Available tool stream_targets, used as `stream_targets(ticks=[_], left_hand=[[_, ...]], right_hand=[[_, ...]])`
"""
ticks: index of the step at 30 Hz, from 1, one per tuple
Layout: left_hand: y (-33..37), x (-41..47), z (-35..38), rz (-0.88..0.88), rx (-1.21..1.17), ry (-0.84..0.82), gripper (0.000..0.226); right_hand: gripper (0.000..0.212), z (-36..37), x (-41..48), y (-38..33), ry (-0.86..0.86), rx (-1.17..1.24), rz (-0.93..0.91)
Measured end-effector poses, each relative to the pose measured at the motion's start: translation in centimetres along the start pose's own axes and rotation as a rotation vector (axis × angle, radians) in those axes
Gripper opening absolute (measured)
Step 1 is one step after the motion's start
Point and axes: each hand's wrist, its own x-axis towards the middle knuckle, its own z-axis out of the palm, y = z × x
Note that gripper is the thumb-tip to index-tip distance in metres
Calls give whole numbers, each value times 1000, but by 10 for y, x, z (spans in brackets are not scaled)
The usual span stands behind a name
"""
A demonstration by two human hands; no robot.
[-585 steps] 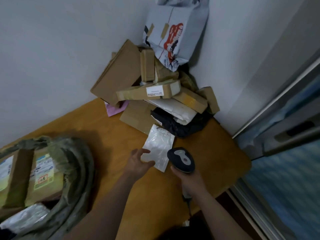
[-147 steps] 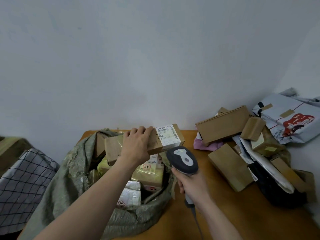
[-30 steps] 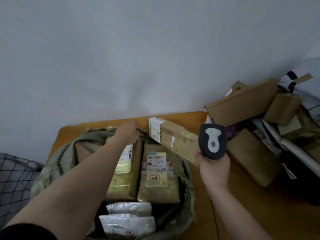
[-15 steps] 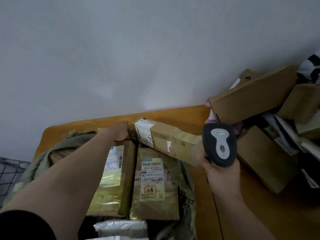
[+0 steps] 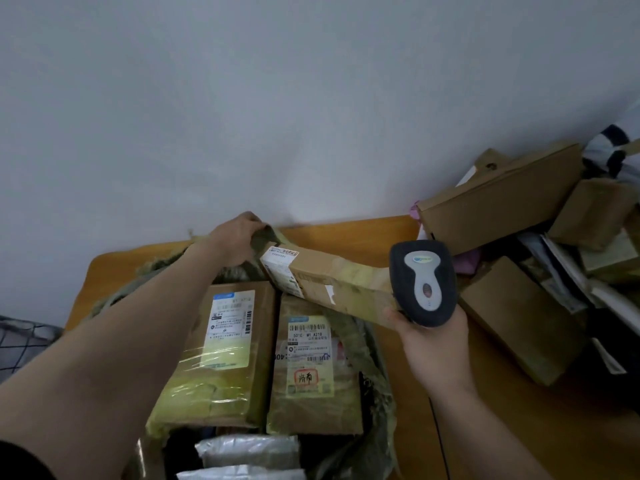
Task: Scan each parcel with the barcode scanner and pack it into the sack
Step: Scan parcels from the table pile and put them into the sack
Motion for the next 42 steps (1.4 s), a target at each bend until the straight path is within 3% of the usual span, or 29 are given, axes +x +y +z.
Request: stream_targets(ticks=[5, 13, 17, 25, 28, 34, 38, 42], left_hand=[[22, -26, -34, 204, 12, 171, 71], [43, -69, -58, 282, -75, 191, 78], [37, -71, -60, 317, -108, 240, 69], [33, -65, -53, 358, -215, 388, 66], [32, -61, -41, 333, -272, 418, 59], [39, -47, -32, 260, -446, 381, 69], [44, -48, -31, 254, -630, 384, 69], [48, -54, -24, 259, -678, 371, 64]], right_hand=[[38, 27, -1, -12, -31, -66, -39], [44, 92, 17, -26, -94, -133, -47], [43, 114, 24, -24, -108, -172, -39], [32, 120, 44, -5, -271, -193, 170], [40, 119, 53, -8, -282, -165, 229], [58, 111, 60, -10, -471, -7, 265], [48, 110, 65, -5, -442, -30, 302], [61, 109, 66, -4, -466, -26, 347]])
